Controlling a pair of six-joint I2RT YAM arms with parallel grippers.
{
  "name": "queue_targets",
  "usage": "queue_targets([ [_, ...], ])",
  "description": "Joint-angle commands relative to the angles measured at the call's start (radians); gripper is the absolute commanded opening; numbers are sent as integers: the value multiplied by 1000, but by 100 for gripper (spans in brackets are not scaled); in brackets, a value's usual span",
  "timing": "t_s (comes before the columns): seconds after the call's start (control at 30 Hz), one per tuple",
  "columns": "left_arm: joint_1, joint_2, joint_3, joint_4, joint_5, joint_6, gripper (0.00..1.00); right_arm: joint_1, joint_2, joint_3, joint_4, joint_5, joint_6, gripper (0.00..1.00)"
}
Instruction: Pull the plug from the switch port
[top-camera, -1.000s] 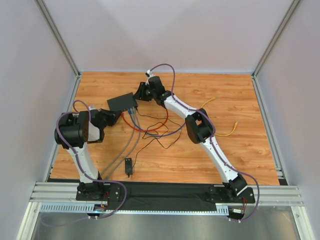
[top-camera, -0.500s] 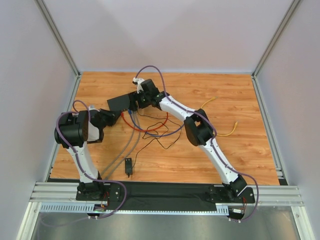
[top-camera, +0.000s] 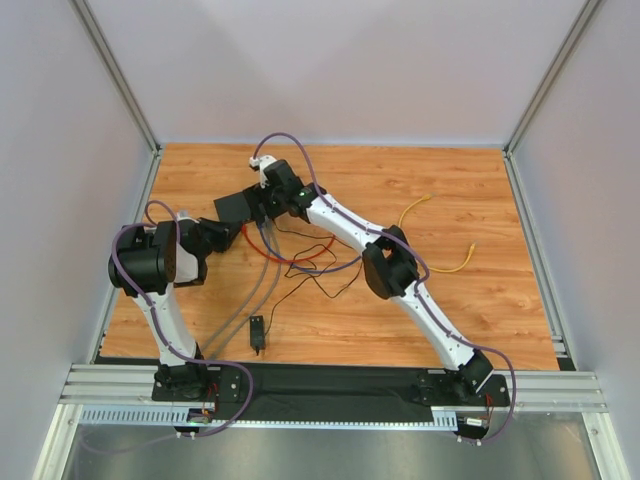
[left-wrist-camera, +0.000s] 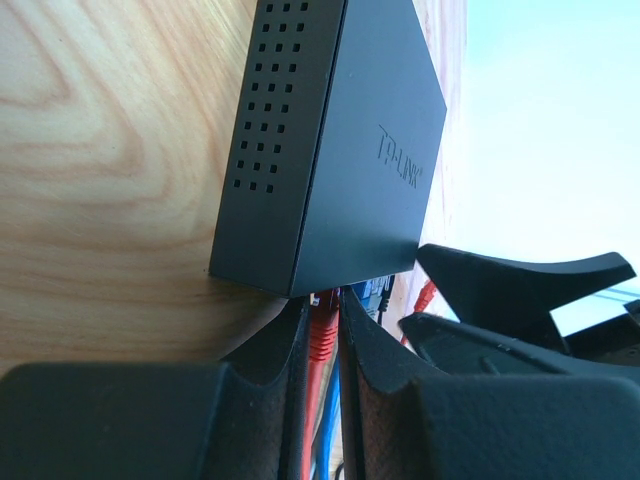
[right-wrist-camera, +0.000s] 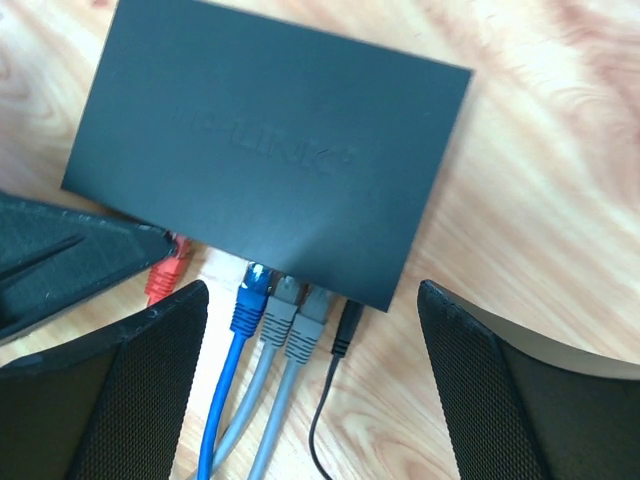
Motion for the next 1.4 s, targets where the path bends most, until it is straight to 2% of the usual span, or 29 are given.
queue_targets([
  [0.0, 3, -2, 16, -9, 8, 26, 0, 24, 29, 77, -25, 106, -5, 87],
  [0.2, 3, -5, 8, 8, 30, 9, 0, 40, 32, 72, -71, 118, 41, 82],
  [0.37, 3, -21, -42, 31, 36, -15, 0, 41, -11, -20, -44, 89, 105, 81],
  [0.5, 3, -15, -79, 80, 44, -44, 0, 54, 46, 83, -97, 92, 138, 79],
  [0.6, 3, -10, -86, 97, 62, -51, 0, 55, 55, 50, -69, 28, 202, 79],
  [0.7, 8, -16, -93, 99, 64, -49, 0, 54, 23, -22, 14, 26, 248, 77],
  [0.9, 6, -22, -89, 76, 85, -38, 0, 54, 160, 172, -58, 40, 326, 67],
  [0.97, 8, -31, -93, 65, 84, -38, 0, 54, 140, 133, -49, 107, 352, 65],
  [1.03, 6, -35, -89, 43, 100, -32, 0, 52, 120, 100, -6, 97, 351, 65],
  [1.1, 6, -35, -96, 49, 107, -40, 0, 54, 143, 147, -31, 92, 356, 65],
  [1.37, 3, -36, -161, 112, 125, -86, 0, 51, 157, 137, 54, -30, 365, 65],
])
